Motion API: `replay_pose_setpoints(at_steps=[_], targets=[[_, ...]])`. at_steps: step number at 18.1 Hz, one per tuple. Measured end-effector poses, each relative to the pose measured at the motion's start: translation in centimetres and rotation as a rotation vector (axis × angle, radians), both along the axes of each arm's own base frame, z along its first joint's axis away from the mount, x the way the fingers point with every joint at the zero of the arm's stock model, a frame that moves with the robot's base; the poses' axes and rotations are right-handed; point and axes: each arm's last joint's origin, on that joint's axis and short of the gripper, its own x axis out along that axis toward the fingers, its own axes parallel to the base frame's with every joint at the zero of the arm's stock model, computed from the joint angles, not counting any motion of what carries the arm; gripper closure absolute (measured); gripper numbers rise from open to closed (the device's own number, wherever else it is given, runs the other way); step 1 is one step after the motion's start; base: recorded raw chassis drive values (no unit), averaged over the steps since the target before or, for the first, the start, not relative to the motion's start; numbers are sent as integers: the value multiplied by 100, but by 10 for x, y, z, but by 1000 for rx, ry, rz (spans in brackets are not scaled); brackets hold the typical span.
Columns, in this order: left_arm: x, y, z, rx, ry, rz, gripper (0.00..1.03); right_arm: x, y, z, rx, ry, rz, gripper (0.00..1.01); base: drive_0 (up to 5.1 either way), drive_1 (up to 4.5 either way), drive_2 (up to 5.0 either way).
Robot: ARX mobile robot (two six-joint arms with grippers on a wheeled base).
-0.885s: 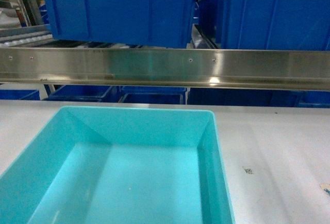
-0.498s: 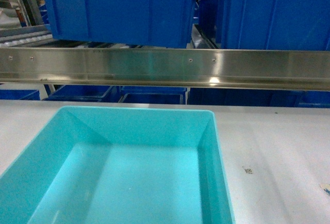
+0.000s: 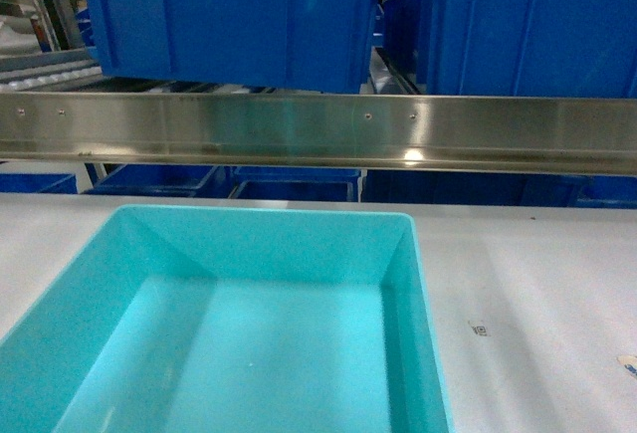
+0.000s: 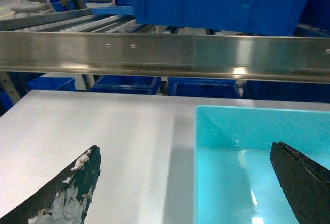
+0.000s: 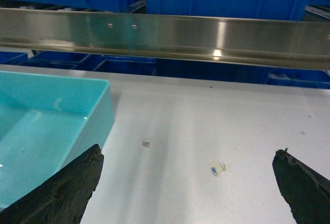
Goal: Organize blue bins on left shelf correctly
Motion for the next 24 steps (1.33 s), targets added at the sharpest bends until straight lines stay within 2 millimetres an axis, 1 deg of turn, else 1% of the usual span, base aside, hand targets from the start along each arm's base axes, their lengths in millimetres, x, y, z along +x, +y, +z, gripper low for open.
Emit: replay_pose_setpoints(at_steps=[2,3,5,7,8,9,14,16,18,19,21,22,24], targets=[[8,7,-3,14,40,39,5,12,8,4,7,49,54,3,0,0,0],[14,10,-6,17,71,39,5,21,15,5,-2,101,82,3,0,0,0],[28,12,-6,16,111,36,5,39,28,6,-16,194,111,3,0,0,0],[44,11,-7,22,153,19,5,53,36,3,-44,231,102,3,0,0,0],[45,11,-11,20,185,11,5,57,37,1,-54,252,97,3,0,0,0],[44,10,-13,19,194,8,5,57,37,0,-58,258,92,3,0,0,0],[45,11,-12,24,175,11,5,56,37,1,-55,248,91,3,0,0,0],[51,15,-16,24,185,36,5,61,37,-1,-48,247,106,3,0,0,0],[63,18,-29,14,261,64,5,71,40,-7,-74,273,112,3,0,0,0],[70,15,-32,6,286,52,5,76,41,-9,-95,268,109,3,0,0,0],[90,-2,-27,16,268,9,5,99,37,-9,-85,266,108,3,0,0,0],[96,-10,-30,23,276,-14,5,107,33,-14,-89,289,90,3,0,0,0],[100,-20,-41,40,295,-27,5,113,35,-25,-88,380,126,3,0,0,0]])
